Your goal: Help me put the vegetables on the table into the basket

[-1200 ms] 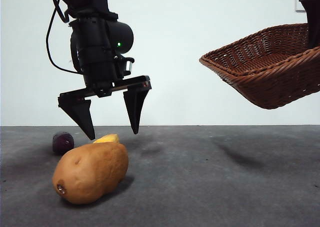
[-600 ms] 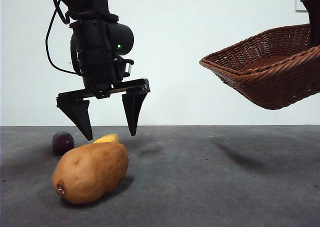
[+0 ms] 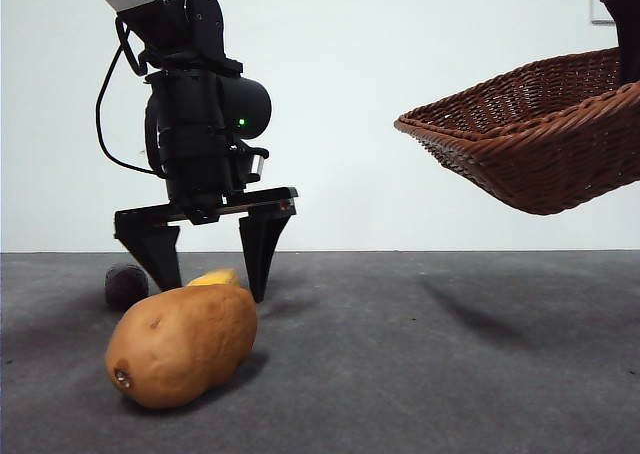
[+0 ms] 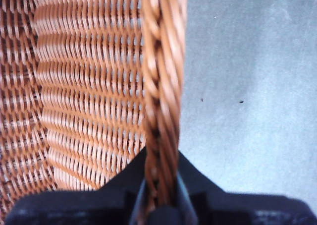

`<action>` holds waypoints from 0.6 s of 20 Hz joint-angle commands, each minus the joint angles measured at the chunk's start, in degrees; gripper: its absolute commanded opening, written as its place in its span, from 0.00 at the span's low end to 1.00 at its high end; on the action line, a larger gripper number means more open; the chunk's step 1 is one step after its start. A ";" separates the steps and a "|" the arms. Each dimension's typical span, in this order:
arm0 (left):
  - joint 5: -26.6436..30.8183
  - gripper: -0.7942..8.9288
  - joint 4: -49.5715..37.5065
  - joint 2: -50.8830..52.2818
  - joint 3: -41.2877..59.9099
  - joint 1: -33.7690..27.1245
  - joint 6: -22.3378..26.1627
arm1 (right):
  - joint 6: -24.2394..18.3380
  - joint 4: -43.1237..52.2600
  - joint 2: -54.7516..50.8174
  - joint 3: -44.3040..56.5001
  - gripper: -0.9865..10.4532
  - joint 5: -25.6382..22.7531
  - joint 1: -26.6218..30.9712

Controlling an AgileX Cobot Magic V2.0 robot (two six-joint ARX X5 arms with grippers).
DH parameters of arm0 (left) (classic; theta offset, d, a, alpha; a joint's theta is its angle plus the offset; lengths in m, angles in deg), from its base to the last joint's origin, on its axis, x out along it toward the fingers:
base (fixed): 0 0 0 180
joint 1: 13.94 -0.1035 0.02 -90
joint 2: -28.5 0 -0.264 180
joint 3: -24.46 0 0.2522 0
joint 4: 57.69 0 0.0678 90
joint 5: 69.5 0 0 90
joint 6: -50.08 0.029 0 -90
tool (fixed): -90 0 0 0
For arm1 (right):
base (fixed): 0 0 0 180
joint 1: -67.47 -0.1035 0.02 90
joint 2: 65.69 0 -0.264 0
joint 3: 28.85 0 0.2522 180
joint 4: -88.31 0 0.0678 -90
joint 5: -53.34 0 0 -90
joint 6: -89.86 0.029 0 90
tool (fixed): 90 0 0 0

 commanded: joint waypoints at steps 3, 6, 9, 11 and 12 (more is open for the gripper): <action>0.33 0.07 -0.50 -0.57 0.09 0.17 0.92 | -0.20 0.31 -0.48 -0.15 0.08 0.61 -0.04; -1.25 0.07 0.04 -0.48 -0.90 0.15 1.36 | -0.22 0.37 -0.48 -0.15 0.08 0.09 -0.04; -9.25 0.07 5.18 -0.39 -7.21 0.15 4.07 | 0.04 0.68 -0.42 -0.11 0.08 -3.15 -0.04; -16.06 0.07 7.85 -0.20 -12.83 0.44 4.48 | 0.55 0.79 -0.39 -0.09 0.08 -4.85 -0.04; -20.26 0.07 8.09 -0.02 -15.39 1.09 4.57 | 1.18 0.90 -0.39 -0.09 0.08 -6.69 -0.04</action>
